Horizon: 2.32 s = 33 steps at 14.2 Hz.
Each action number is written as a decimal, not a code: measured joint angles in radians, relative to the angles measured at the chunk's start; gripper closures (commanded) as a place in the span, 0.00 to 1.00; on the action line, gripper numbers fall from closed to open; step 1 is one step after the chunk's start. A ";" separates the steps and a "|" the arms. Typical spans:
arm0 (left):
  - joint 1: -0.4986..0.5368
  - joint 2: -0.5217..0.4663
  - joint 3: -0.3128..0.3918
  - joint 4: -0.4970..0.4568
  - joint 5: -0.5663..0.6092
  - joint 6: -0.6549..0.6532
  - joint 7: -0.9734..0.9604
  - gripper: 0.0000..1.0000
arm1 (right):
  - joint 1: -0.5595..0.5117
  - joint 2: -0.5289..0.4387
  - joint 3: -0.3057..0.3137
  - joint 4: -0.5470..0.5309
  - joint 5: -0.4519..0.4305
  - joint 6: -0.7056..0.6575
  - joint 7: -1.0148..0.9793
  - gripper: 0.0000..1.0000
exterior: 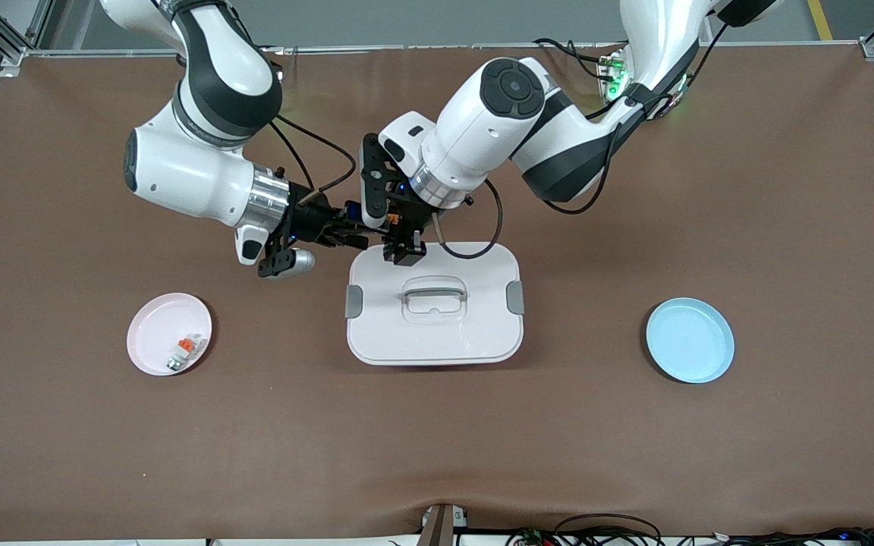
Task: Transfer orange switch to right arm and place
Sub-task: 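Close the right gripper on the switch's black cap beside the left gripper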
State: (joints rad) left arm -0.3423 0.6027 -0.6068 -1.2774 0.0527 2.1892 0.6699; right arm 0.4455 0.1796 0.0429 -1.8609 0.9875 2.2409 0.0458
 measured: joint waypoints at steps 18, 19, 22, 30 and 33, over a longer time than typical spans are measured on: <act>0.001 0.000 0.002 0.001 0.000 -0.001 0.000 1.00 | 0.033 -0.010 0.003 -0.011 0.000 0.052 -0.035 0.53; 0.001 0.000 0.002 0.001 0.000 -0.001 0.000 1.00 | 0.034 -0.010 0.003 -0.011 0.000 0.052 -0.036 0.66; 0.002 0.000 0.002 0.002 0.000 -0.001 0.000 1.00 | 0.035 -0.010 0.001 -0.013 0.000 0.053 -0.067 1.00; 0.002 0.000 0.002 0.003 0.001 0.000 0.000 0.00 | 0.035 -0.010 0.001 -0.013 0.003 0.055 -0.072 1.00; 0.002 0.000 0.002 0.005 0.001 0.000 -0.009 0.00 | 0.035 -0.010 0.001 -0.013 0.005 0.055 -0.072 1.00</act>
State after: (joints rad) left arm -0.3402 0.6022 -0.6046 -1.2728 0.0540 2.1891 0.6609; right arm 0.4808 0.1695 0.0439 -1.8738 0.9921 2.2961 -0.0264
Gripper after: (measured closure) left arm 0.115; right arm 0.639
